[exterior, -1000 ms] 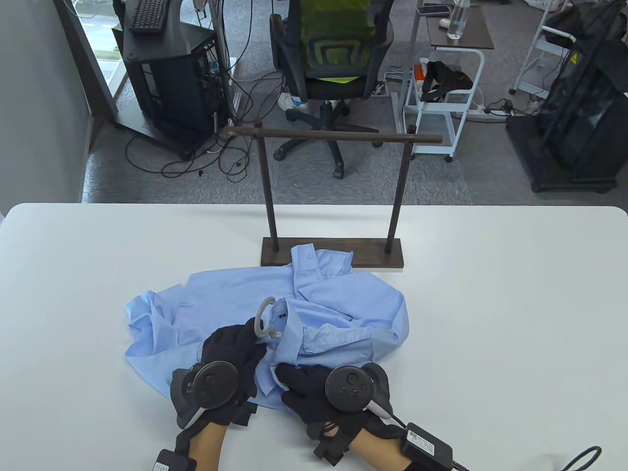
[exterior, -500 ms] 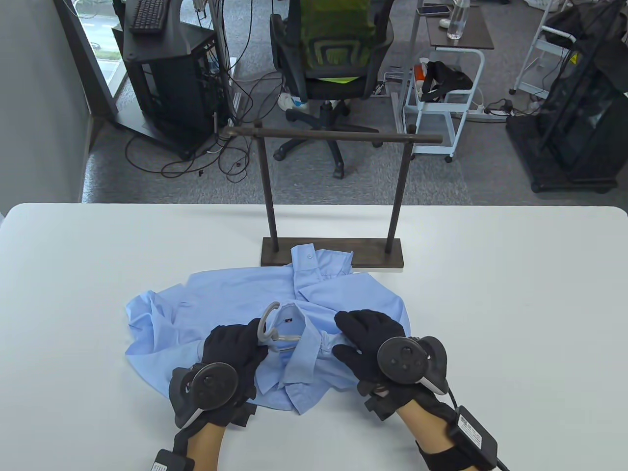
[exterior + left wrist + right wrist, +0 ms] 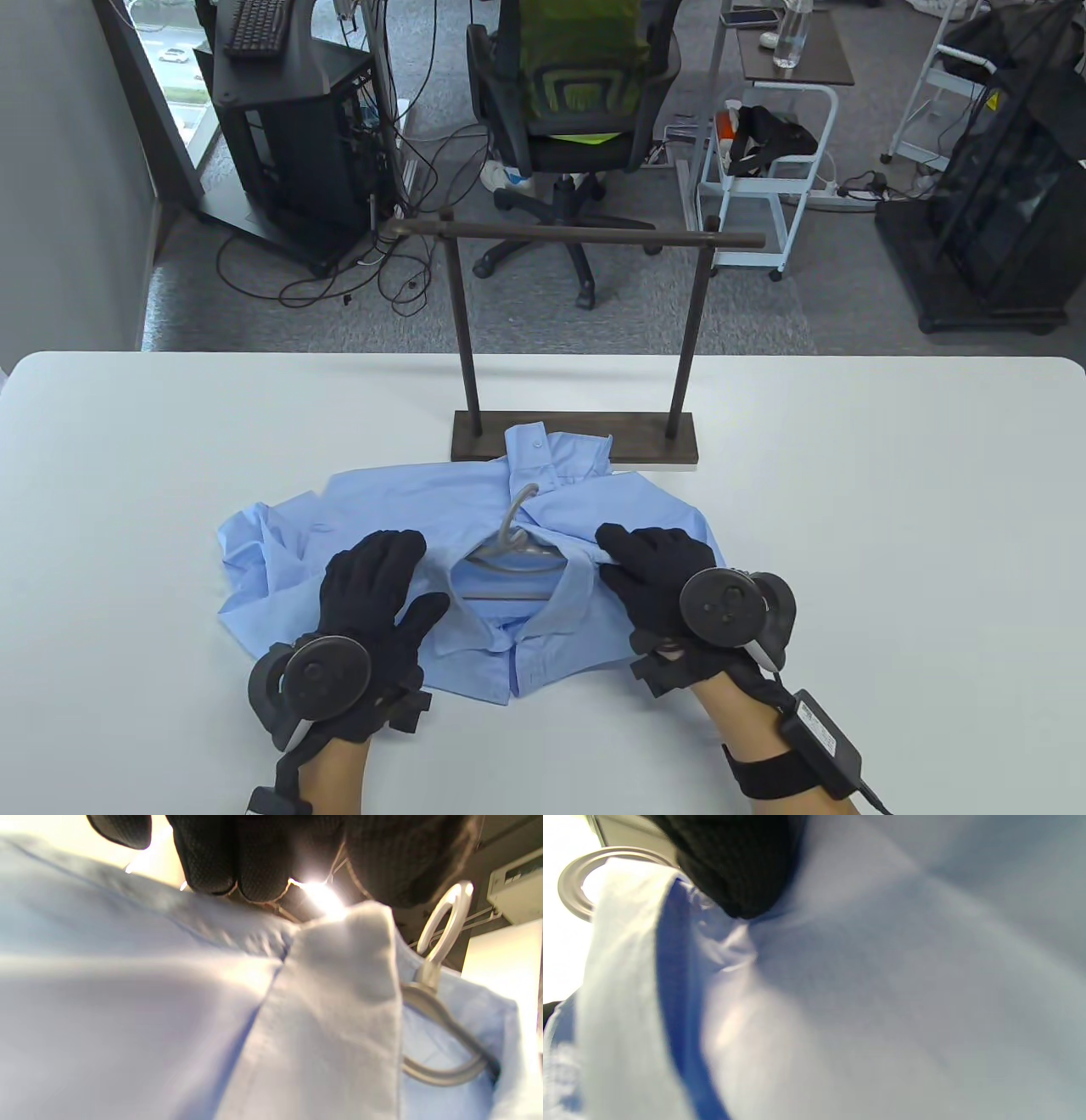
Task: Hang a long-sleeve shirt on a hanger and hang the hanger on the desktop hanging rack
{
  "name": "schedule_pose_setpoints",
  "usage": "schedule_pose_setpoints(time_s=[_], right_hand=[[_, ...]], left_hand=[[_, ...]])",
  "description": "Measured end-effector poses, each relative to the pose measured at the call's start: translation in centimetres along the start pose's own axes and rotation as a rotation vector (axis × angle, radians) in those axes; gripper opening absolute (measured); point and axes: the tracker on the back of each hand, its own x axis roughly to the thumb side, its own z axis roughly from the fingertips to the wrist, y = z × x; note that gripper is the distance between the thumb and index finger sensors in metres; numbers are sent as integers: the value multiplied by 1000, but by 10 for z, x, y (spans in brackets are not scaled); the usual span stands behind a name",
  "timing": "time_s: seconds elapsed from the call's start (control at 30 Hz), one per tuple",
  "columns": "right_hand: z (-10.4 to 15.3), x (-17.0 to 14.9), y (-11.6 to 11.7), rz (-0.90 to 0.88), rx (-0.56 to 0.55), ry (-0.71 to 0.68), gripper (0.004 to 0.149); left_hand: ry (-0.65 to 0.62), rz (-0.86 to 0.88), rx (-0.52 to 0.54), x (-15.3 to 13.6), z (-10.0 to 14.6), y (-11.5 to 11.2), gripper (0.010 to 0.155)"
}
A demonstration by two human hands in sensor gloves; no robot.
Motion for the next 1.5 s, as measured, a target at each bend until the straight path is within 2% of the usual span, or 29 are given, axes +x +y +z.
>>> schedule_pose_setpoints(time_s=[0.2,0.4,0.47,0.63,0.77,1.07,1.5], right_hand=[[-35,6,-31,11,-111,29,46],[-92,16,-69,19,-201,77,46],[-118,20,-82,44,-222,84,46],[-168,17,-98,34,-183,159,46],[-192,5,-99,39,-143,231,46],[-209,-39,-87,7,-61,399,46],[-200,-73,-74,5,-61,445,46]], left_hand=[[-21,-12,80,3,2,15,74],[-23,-27,-7,2,0,4,73],[-31,-51,-35,3,-1,-1,73],[-35,-75,-80,4,-1,-10,74],[-32,-103,-110,2,-1,-15,74],[-32,-140,-183,1,-2,-26,74],[-38,-208,-301,0,-1,-45,76]])
